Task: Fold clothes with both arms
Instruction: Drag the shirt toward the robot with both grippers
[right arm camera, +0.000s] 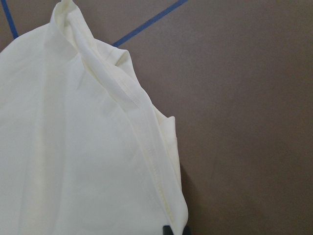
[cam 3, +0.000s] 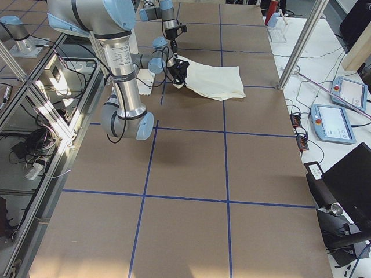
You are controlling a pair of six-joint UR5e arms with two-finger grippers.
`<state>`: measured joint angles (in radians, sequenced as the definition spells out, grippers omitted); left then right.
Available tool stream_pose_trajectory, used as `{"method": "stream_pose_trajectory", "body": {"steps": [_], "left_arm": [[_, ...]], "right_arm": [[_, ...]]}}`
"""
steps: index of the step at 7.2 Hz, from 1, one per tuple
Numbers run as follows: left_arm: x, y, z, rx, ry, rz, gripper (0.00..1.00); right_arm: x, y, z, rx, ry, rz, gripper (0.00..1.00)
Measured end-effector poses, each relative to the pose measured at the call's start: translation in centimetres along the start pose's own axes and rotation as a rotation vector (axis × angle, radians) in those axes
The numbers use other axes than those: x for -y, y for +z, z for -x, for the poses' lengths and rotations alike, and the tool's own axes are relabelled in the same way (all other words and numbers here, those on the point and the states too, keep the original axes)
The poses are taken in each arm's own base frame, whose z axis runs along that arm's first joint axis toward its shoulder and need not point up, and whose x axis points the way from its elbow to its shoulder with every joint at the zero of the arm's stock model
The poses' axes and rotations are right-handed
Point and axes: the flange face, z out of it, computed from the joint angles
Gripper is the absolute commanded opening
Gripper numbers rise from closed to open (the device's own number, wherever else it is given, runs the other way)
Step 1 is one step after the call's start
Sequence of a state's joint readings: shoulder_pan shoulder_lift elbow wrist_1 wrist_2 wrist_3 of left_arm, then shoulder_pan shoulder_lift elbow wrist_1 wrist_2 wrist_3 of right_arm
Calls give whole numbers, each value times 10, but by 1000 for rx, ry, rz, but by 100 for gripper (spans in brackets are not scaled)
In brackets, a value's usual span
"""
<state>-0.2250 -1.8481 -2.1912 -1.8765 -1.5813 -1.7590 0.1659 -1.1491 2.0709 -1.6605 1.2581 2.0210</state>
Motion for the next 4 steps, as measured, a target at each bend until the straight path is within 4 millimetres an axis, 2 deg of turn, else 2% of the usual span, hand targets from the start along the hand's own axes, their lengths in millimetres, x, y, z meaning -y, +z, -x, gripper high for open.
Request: {"method": "stream_pose_trajectory", "body": {"steps": [1,2,3,4], "left_arm": [[-15,-34,-8,16,-6,29,0],[-27,-62,-13,38,-9,59,0],[-33,-75,-18,61,-3,81,0],[-34,-73,-27,80,20,83,0]], "right_arm": [[-9,-38,-14,-10,-10,34,0],[-13,-64,-22,-23,-17,54,0],[-13,-72,-25,-35,-23,56,0],[-6,-66,-23,-49,-26,36,0]]}}
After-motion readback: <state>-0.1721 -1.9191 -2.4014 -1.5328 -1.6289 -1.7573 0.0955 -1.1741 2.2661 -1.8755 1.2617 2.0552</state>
